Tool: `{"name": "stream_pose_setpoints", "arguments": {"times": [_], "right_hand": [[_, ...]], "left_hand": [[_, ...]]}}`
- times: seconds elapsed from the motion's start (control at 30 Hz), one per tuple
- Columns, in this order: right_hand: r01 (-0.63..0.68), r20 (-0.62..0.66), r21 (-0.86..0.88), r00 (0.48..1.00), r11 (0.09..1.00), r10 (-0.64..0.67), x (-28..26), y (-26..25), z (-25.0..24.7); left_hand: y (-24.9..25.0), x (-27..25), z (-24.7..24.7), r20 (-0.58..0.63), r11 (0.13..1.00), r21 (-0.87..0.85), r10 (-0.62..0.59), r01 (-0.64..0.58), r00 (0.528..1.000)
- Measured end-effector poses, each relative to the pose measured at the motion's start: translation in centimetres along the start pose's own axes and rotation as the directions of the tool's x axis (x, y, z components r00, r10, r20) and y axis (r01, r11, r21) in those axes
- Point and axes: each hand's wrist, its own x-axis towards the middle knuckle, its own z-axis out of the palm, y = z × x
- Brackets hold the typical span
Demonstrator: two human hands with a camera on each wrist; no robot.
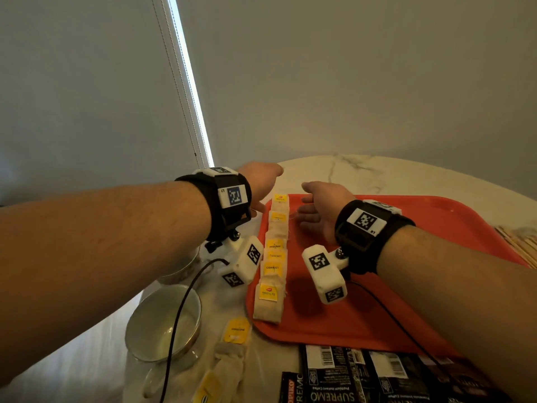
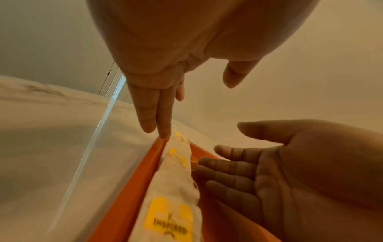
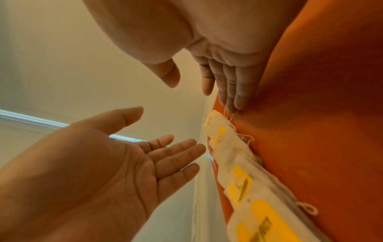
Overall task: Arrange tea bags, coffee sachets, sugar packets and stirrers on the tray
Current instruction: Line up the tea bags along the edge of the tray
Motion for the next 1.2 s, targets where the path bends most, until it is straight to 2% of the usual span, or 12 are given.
{"name": "stream_pose_setpoints", "arguments": {"times": [0.17, 0.33, 0.53, 0.67, 0.83, 1.0, 1.07, 1.2], "right_hand": [[-0.002, 0.011, 0.01, 1.0, 1.0, 0.002, 1.2, -0.1, 0.8], [0.021, -0.029, 0.006, 0.999, 1.0, -0.021, 2.0, -0.8, 0.8], [0.025, 0.024, 0.027, 0.999, 0.999, -0.026, 2.0, -1.2, 0.6], [0.008, -0.007, -0.032, 1.0, 0.999, -0.009, 0.9, 0.1, -0.2], [-0.028, 0.062, -0.111, 0.997, 0.993, 0.035, -1.4, 1.3, -0.2], [-0.046, 0.113, -0.101, 0.992, 0.994, 0.057, -2.9, 1.6, 0.2], [-0.036, 0.096, -0.107, 0.994, 0.994, 0.047, -3.6, 1.5, -0.1], [0.08, 0.08, -0.204, 0.995, 0.976, -0.065, -6.0, 1.0, -0.9]], "left_hand": [[0.3, 1.2, 0.6, 0.008, 0.999, 0.031, -0.041, 0.041, 0.999], [0.5, 1.8, 0.7, 0.003, 0.999, 0.046, -0.012, 0.012, 1.0], [0.3, 2.4, 0.4, 0.013, 0.999, 0.024, -0.024, 0.023, 1.0], [-0.1, 1.9, -0.2, 0.018, 0.996, 0.062, -0.065, 0.064, 0.998], [-0.5, 0.9, -0.8, 0.059, 0.992, 0.098, -0.083, 0.077, 0.995], [-0.5, 0.4, -0.8, 0.089, 0.987, 0.134, -0.099, 0.087, 0.991], [-0.4, -0.4, -1.0, 0.07, 0.989, 0.131, -0.083, 0.074, 0.994], [0.5, -3.8, -2.9, -0.005, 0.998, 0.059, 0.035, -0.034, 0.999]]}}
